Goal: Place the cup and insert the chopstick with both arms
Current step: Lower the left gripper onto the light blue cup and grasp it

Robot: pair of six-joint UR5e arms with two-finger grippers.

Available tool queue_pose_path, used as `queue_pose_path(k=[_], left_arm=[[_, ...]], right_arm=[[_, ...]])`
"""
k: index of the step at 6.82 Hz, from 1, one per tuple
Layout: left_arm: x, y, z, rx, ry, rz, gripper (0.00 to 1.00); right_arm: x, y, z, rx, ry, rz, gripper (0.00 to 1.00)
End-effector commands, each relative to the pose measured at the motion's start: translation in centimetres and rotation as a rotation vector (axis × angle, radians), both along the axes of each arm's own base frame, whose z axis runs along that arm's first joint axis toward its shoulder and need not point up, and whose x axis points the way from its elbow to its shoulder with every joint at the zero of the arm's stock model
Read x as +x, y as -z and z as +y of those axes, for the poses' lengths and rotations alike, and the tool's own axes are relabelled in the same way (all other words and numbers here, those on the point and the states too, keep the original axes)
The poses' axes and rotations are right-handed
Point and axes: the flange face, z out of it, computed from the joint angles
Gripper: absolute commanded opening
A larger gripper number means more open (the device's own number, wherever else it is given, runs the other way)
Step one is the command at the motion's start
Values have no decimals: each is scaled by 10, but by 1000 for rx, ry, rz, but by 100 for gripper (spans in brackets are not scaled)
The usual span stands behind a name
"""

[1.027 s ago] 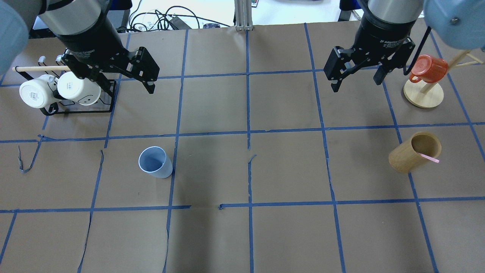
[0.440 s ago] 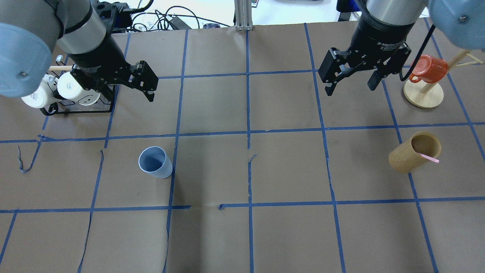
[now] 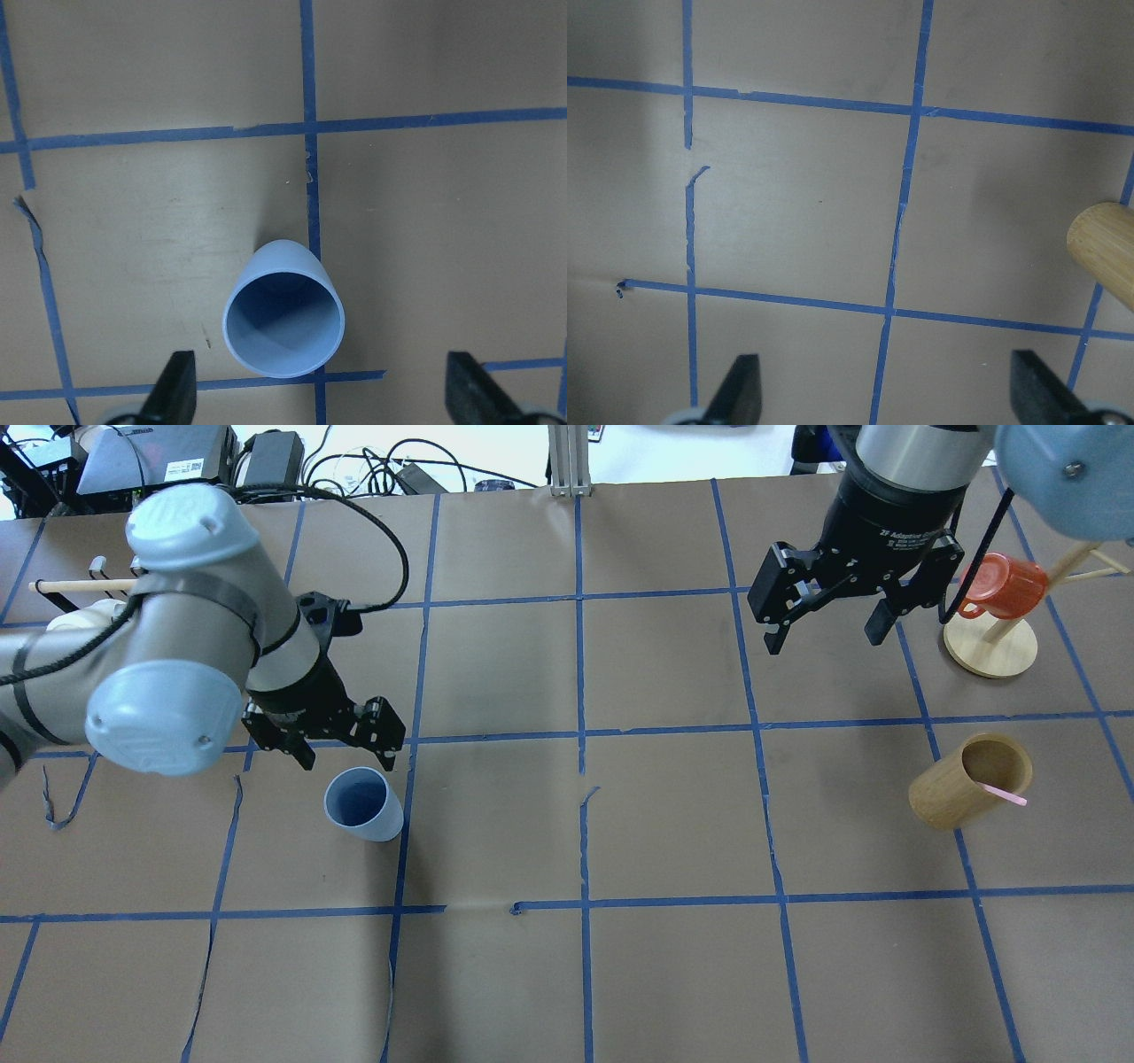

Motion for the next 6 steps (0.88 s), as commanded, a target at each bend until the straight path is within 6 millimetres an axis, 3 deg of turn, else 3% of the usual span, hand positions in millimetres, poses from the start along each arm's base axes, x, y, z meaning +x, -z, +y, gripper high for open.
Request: queue_pose_path(k=[1,3,4,6], left_arm=[[-3,48,13,-29,7,2,86],[-8,61,5,-34,23,0,17],[-11,65,5,-25,31,-1,0],[-12,59,-4,-81,28,-1,0]], right_arm=[[-7,6,-1,39,114,15,100],[-63,31,-7,194,247,9,100],[-97,38,-7,232,308,4,100],[-152,65,2,319,404,-16,100]])
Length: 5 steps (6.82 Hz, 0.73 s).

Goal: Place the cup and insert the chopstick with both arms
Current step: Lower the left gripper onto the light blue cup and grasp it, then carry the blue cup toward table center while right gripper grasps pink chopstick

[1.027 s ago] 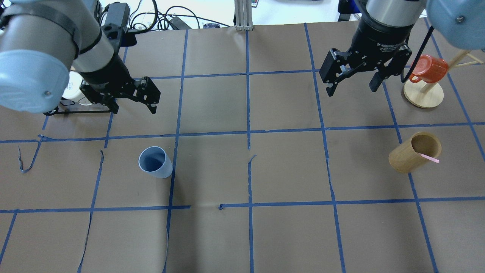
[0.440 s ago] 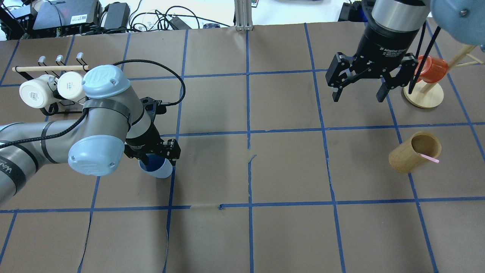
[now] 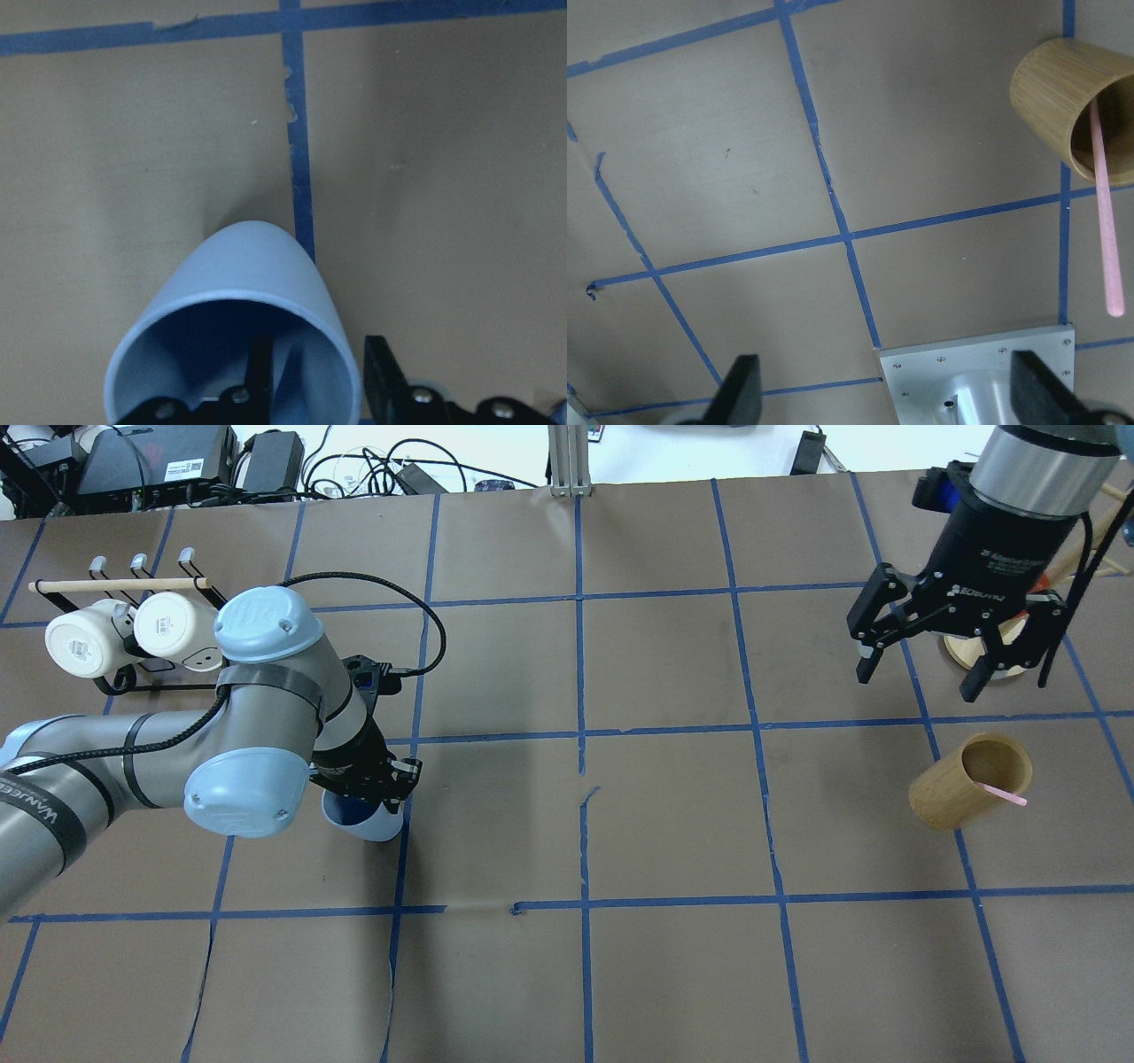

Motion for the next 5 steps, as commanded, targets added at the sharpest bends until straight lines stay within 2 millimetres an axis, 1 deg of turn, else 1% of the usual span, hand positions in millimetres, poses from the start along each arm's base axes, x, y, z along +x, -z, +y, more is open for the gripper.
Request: queue_pose_path(k=[1,2,3,4,5], left_arm=[[-10,-16,-15,-72,-13,1,0],[-35,-37,-30,-110,-64,5,0],[-81,-59,-46,-147,-101,38,0],[-123,-60,-59,-148,-137,43,0],[-164,-57,-67,-158,-116,50,0]], right_arm=[[-62,33,12,87,122,-25,100],[-84,60,17,137,167,-45,100],[-100,80,17,171,162,-52,100],[-106,88,18,202,132,-7,100],[-111,94,17,224,113,17,99]])
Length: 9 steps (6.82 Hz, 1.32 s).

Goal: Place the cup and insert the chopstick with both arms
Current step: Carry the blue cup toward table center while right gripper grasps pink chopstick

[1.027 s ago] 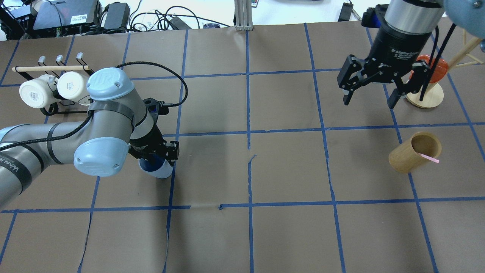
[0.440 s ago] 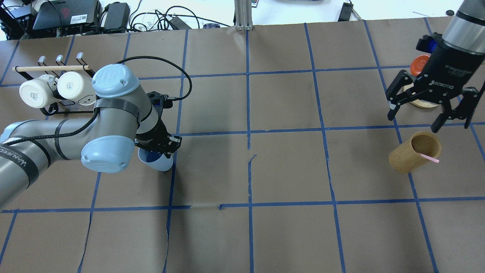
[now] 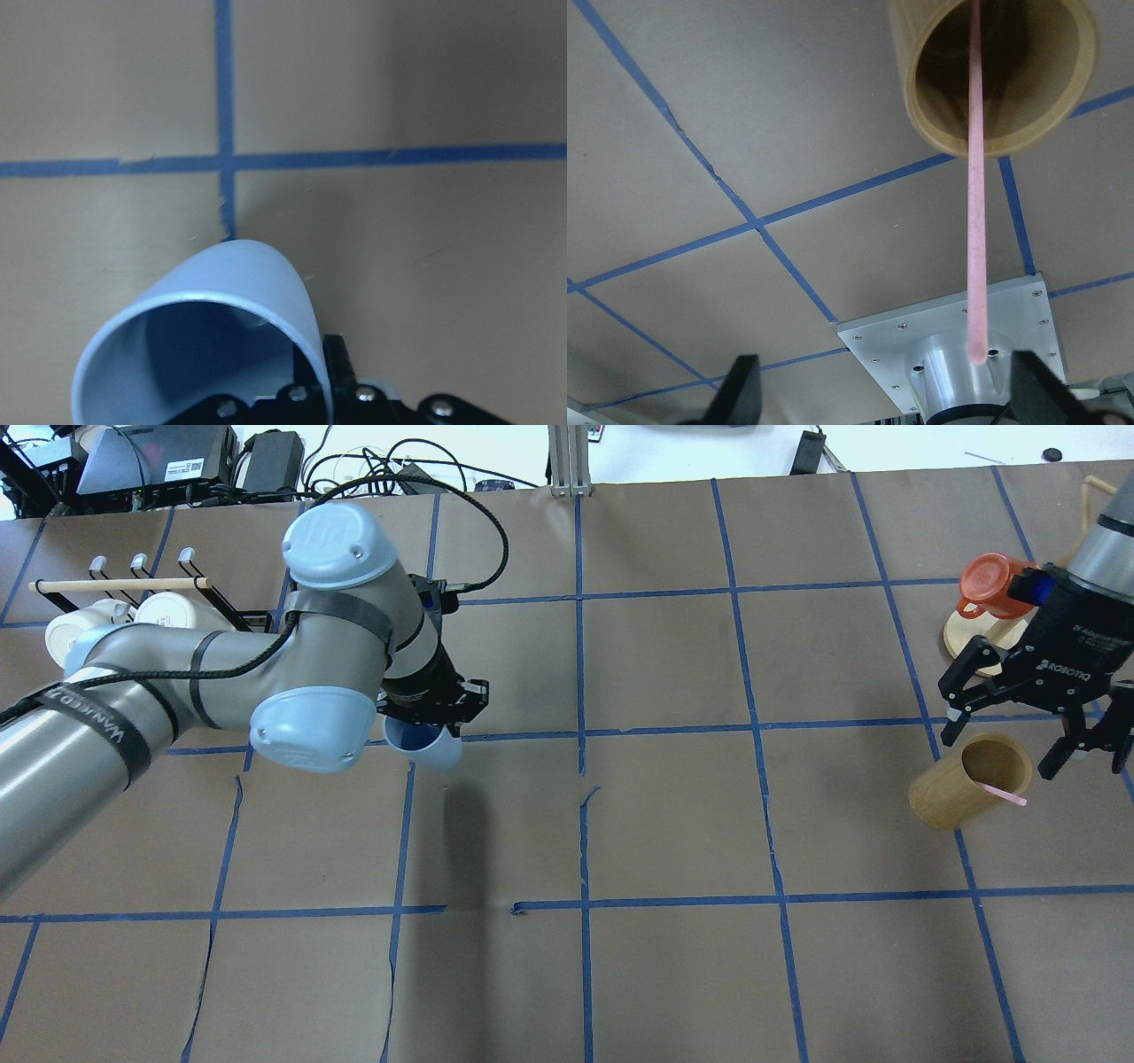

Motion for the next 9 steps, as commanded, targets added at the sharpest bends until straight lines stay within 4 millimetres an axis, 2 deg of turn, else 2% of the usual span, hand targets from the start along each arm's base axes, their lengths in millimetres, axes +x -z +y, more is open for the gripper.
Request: queue_pose_path(k=[1,2,3,4,5,6,7,8,9], left_arm=[[-90,3,-15,-24,14,15,0],[-122,14,-19,-59,40,14,0],[-133,35,-23,-54,49,14,0],[-147,50,-18,-39,68,15,0],[-150,53,-17,-36,77,14,0],[-149,58,-17,-29,77,9,13],[-150,52,-18,-50,75,13,99],[-145,31,-23,-84,69,31,100],[-126,1,-45,-132,55,37,100]], right_arm=[[-12,18,-1,55,-52,32,96],[-13,25,-3,70,-52,27,89],[-14,34,-4,77,-53,24,81],[-13,43,-1,81,-53,22,75],[-13,45,1,83,-51,21,61],[-14,45,2,86,-52,24,49],[-15,46,2,87,-49,23,37],[-15,46,3,92,-48,24,31],[-18,46,4,98,-41,22,28]])
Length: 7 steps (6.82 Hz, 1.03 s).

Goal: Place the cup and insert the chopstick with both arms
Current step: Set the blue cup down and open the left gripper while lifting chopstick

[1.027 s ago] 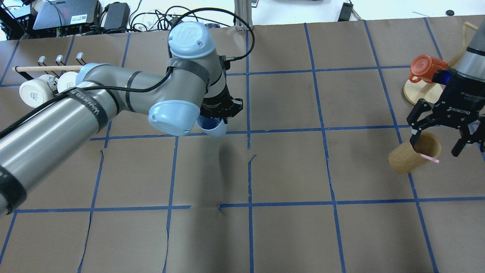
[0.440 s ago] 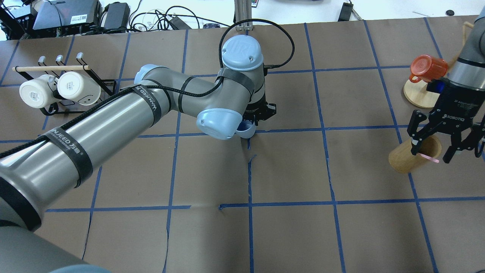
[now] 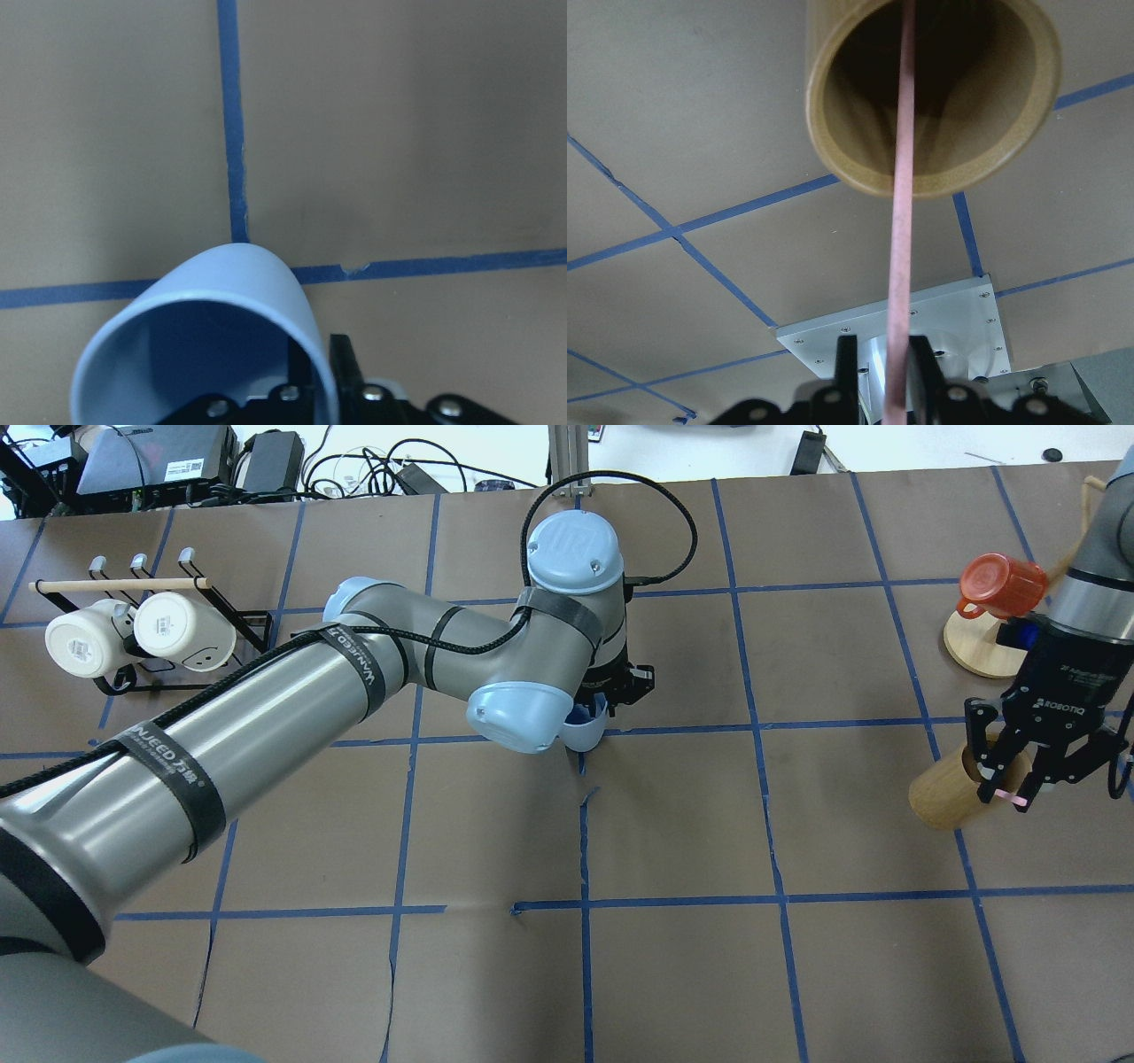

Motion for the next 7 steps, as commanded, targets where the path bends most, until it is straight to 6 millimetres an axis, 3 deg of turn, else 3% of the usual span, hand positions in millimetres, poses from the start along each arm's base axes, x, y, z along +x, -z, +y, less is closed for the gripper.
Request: queue_pose_path(k=[1,2,3,4,5,6,7], left_arm=[[41,-73,-32,9,-31,0,100],[61,-117,-41,42,-39,-6,100],[77,-144,-40,64,-22,2,100],[92,-173,-24,58,5,-3,100],[124,-211,1,96,-22,-23,100],[174,-227,9,125,-61,-20,100],[187,-220,40,150,-10,-32,100]], right_arm=[[-13,0,4,10,27,-6,27],[-15,-1,6,19,34,-11,25],[-14,-2,10,41,37,-21,22],[-13,-4,11,54,36,-26,15],[-12,-7,12,61,36,-29,12],[-13,-16,12,65,34,-29,12],[-16,-28,10,71,29,-25,12]])
